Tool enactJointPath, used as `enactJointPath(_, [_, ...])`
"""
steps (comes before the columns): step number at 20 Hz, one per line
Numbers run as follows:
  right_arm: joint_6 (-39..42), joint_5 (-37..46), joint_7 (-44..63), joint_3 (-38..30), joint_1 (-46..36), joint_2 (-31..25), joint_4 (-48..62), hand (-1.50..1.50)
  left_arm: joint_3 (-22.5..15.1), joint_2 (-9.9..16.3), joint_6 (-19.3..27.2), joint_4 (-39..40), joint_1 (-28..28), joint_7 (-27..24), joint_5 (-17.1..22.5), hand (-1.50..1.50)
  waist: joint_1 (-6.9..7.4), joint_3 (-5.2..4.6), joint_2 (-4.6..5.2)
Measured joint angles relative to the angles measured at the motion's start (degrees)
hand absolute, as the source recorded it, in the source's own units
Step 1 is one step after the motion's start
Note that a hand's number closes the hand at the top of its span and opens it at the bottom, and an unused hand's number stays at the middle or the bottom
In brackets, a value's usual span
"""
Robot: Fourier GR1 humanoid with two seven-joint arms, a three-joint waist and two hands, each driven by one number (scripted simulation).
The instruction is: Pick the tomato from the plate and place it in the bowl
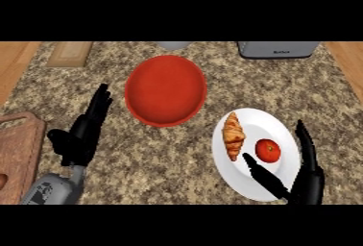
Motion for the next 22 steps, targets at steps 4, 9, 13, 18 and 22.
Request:
enactJointPath(4, [-2.87, 11.04, 13.07, 1.13, 3.24, -2.48, -6.91, -1.5, 0.04, -0.89, 0.24, 0.15, -0.36, 0.53, -0.83, 0.0, 0.4, -0.13, 0.17])
enactJointPath(9, [3.53, 21.6, 31.83, -0.14, 3.6, -4.37, -14.38, -1.5, 0.71, -1.41, -0.92, 0.59, -0.54, 0.24, -1.07, 0.0, 0.87, -0.16, 0.31])
enactJointPath(13, [12.01, 25.58, 45.68, -0.99, 1.72, -4.94, -18.75, -1.5, 0.82, -2.18, -0.54, 0.73, -0.92, 0.7, -2.01, 0.0, 1.12, -0.12, 0.37])
enactJointPath(18, [21.42, 25.95, 57.32, -2.05, -1.87, -5.17, -18.83, -1.5, 1.91, -2.47, -2.42, 1.53, -0.87, -0.01, -1.99, 0.0, 1.34, -0.05, 0.42])
enactJointPath(22, [26.24, 24.41, 61.51, -2.89, -4.36, -4.53, -15.93, -1.5, 2.24, -3.25, -3.0, 0.85, -0.36, 0.41, -2.91, 0.0, 1.43, 0.01, 0.41])
